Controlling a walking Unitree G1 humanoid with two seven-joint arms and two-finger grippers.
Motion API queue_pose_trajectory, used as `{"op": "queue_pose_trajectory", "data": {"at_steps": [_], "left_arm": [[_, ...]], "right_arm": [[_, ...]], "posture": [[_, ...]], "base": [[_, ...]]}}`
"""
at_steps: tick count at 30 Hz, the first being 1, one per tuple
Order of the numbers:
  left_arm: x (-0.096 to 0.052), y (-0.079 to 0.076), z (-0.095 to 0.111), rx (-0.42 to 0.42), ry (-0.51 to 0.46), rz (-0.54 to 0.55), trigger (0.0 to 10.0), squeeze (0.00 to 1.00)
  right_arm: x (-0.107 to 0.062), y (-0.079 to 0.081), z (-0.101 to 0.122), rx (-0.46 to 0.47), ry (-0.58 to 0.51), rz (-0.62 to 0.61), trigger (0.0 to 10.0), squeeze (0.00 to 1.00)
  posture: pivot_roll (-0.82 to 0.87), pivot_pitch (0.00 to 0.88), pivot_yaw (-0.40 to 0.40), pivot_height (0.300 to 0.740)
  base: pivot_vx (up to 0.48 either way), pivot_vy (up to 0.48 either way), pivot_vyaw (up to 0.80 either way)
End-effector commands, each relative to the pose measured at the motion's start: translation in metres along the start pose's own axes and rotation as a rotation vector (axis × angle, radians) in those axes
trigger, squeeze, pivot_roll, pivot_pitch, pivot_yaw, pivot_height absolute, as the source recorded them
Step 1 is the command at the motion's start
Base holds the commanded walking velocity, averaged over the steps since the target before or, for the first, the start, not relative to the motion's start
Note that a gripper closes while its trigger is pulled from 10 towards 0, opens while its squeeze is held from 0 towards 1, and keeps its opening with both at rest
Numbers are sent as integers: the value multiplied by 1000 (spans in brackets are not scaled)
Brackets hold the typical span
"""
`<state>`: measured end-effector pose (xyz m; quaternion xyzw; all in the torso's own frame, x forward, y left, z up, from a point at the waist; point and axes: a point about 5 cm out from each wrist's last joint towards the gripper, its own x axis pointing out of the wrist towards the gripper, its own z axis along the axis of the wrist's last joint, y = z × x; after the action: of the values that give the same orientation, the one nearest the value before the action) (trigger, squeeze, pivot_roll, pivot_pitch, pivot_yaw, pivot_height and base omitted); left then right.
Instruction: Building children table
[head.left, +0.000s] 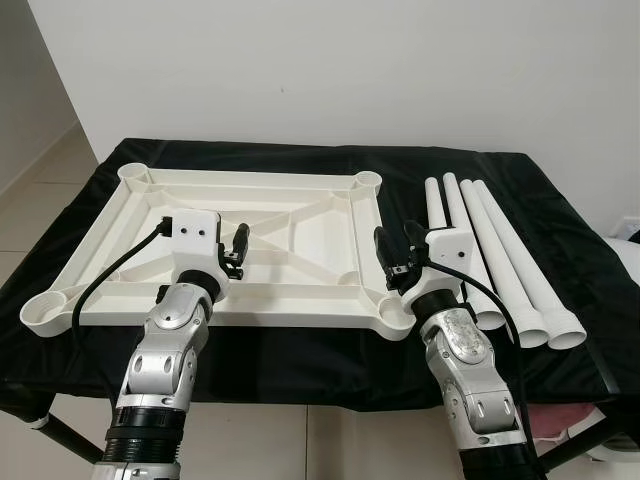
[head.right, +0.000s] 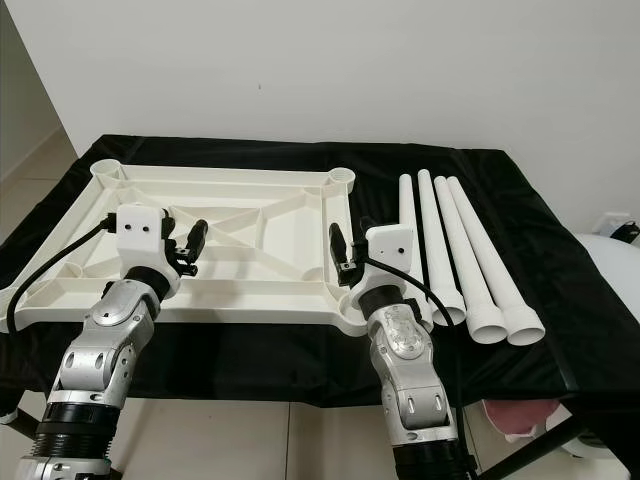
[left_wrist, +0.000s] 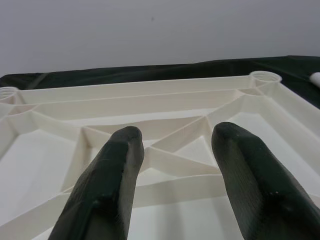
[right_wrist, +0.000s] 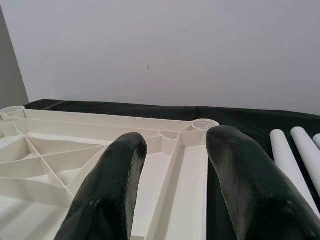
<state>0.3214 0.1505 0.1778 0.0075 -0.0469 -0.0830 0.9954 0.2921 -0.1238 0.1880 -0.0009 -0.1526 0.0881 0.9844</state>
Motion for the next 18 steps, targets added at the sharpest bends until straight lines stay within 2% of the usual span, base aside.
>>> {"op": "queue_pose_trajectory", "data": {"at_steps": [1,14,18], "left_arm": [[-1,0,-5,6,18,5,10000,0],[-1,1,-5,9,20,7,10000,0],[-1,1,-5,8,20,8,10000,0]], "right_arm": [[-1,-3,-1,3,13,-15,10000,0],[-1,-4,-2,4,19,-30,10000,0],[-1,-4,-3,7,21,-35,10000,0]], "posture": [[0,10,1,740],[4,11,4,740],[4,12,4,740]], "base": [[0,0,800],[0,0,800],[0,0,0]]}}
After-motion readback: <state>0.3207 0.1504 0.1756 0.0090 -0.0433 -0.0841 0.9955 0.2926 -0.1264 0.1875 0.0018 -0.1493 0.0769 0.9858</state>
